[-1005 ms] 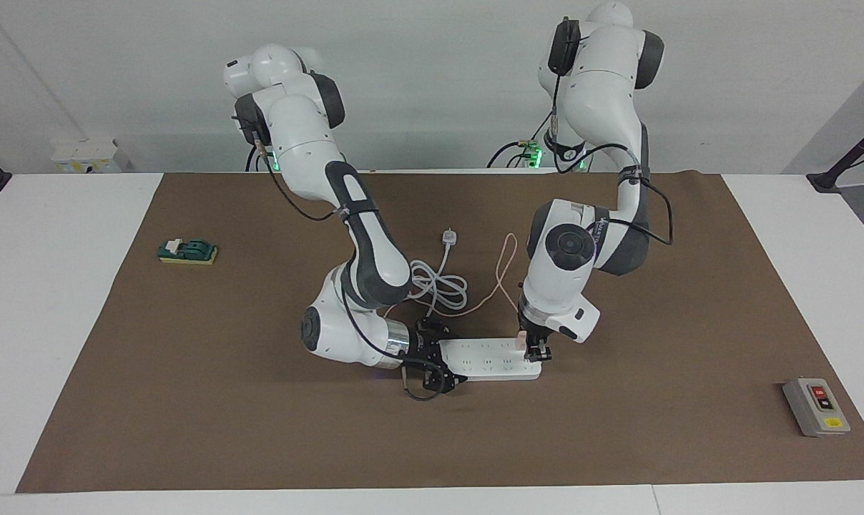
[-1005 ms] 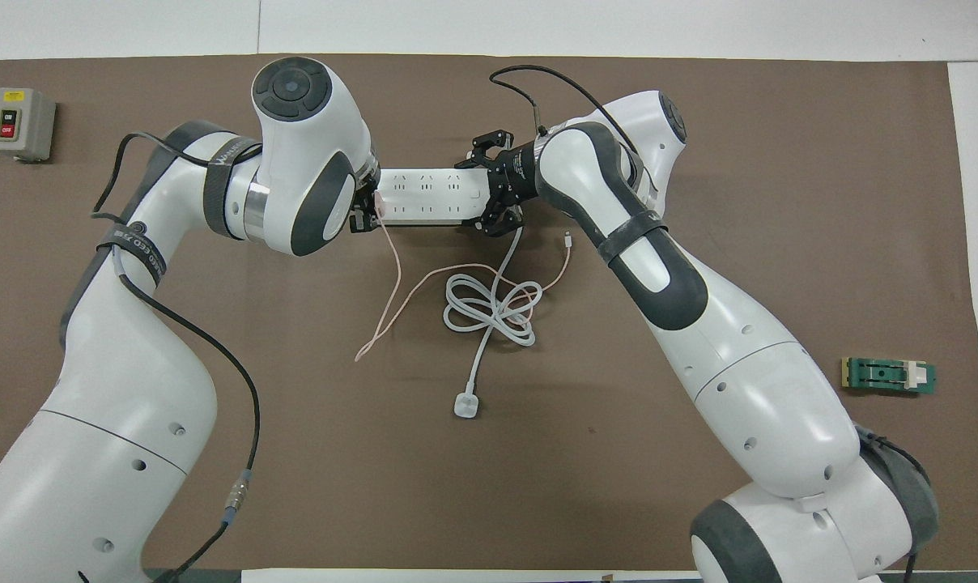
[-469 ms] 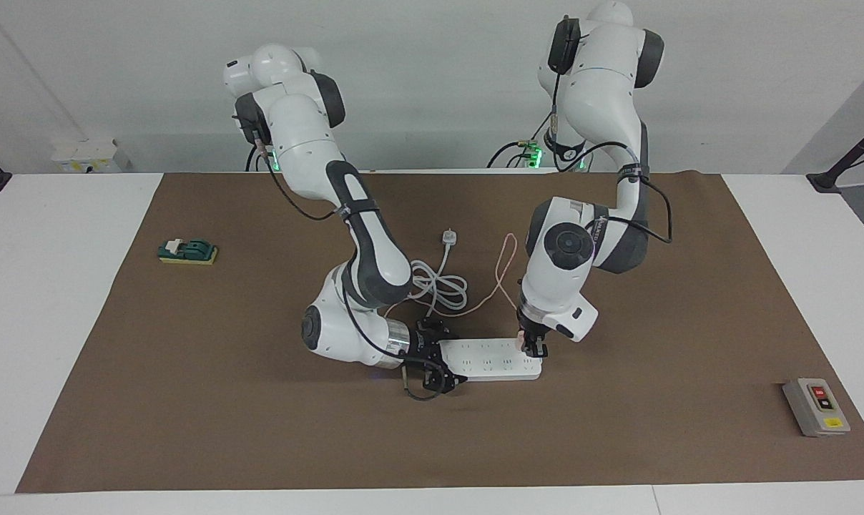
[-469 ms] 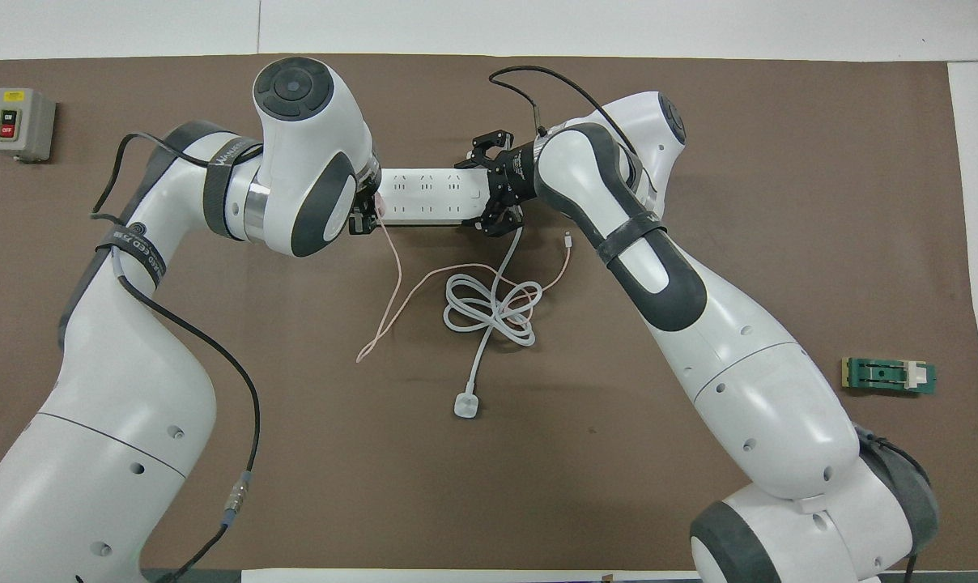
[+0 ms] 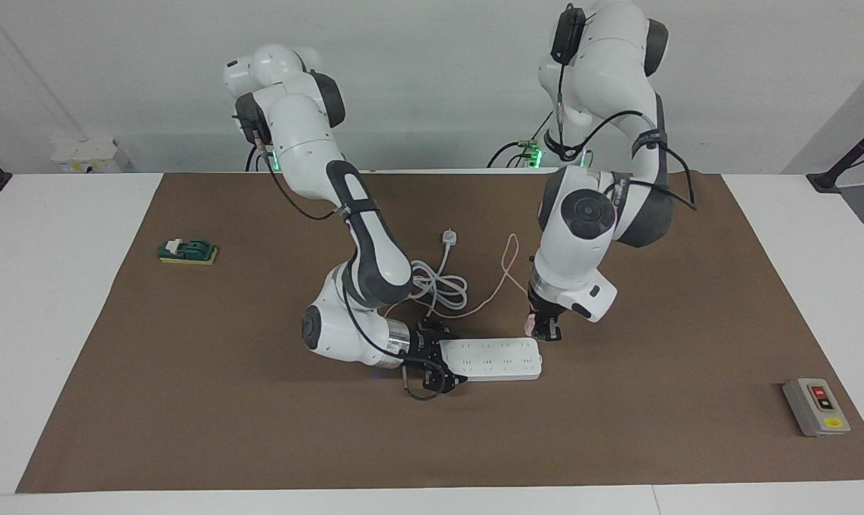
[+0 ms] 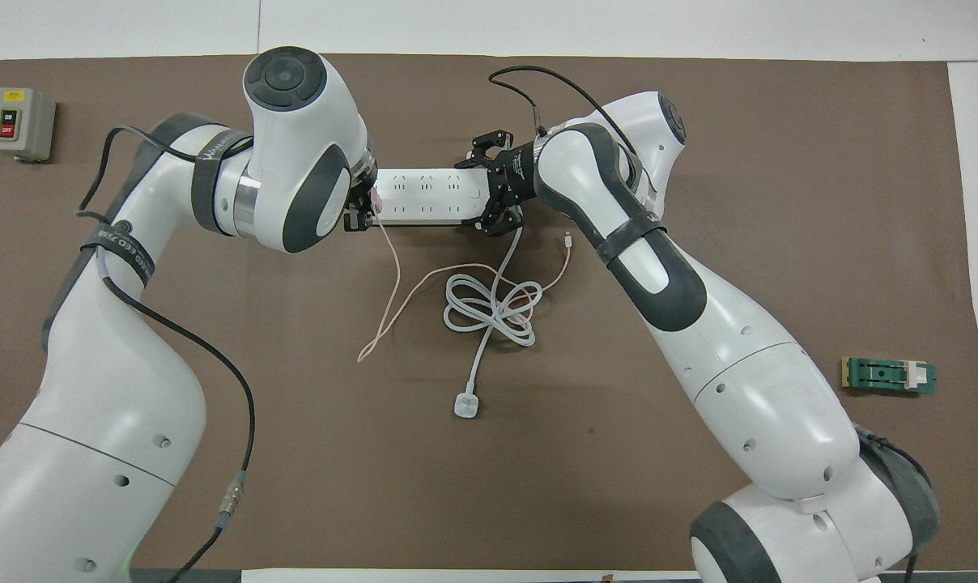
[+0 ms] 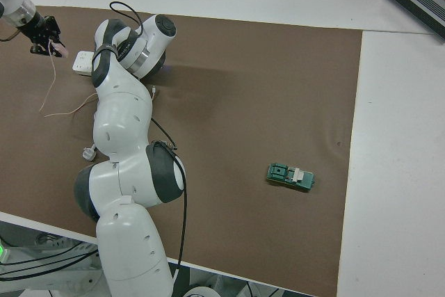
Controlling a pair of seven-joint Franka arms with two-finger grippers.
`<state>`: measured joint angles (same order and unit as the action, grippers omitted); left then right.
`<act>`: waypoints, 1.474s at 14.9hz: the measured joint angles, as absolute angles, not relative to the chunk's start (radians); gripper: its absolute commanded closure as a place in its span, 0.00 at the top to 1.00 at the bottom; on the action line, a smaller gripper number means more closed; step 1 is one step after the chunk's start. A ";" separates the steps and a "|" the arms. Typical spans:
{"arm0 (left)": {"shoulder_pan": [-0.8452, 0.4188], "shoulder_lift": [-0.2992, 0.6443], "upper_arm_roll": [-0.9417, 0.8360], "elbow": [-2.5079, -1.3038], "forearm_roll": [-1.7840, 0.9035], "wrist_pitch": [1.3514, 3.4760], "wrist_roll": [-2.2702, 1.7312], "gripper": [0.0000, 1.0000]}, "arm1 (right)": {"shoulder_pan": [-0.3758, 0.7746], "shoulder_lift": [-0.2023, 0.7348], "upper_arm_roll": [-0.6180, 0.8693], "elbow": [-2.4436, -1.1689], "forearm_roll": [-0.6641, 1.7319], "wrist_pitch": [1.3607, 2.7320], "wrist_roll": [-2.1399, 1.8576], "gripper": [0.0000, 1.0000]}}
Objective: Unplug charger and place it aside
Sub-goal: 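Pull the pink charger out of the strip with the left gripper, then carry the charger away and lower it while the right gripper withdraws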
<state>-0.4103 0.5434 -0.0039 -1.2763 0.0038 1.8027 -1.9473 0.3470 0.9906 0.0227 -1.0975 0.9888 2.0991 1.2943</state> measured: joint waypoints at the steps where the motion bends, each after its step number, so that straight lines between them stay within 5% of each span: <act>1: -0.411 0.535 -0.005 -1.274 0.004 1.793 -1.933 0.00 | 0.347 0.991 0.023 -1.098 0.989 2.099 1.294 0.43; 5: -0.412 0.534 -0.007 -1.273 0.004 1.791 -1.693 0.00 | 0.347 0.990 0.023 -1.098 0.989 2.100 1.294 0.55; 6: -0.411 0.526 -0.005 -1.272 0.004 1.787 -1.590 0.00 | 0.347 0.990 0.023 -1.098 0.989 2.100 1.294 0.69; 7: -0.409 0.515 -0.001 -1.272 0.004 1.764 -1.476 0.00 | 0.347 0.990 0.023 -1.098 0.989 2.100 1.294 0.94; 8: -0.401 0.500 0.004 -1.272 0.005 1.722 -1.339 0.00 | 0.347 0.990 0.023 -1.098 0.989 2.100 1.294 1.00; 22: -0.020 0.386 0.011 -1.406 -0.101 1.658 -0.026 0.00 | 0.319 0.950 0.012 -1.087 0.989 2.051 1.292 1.00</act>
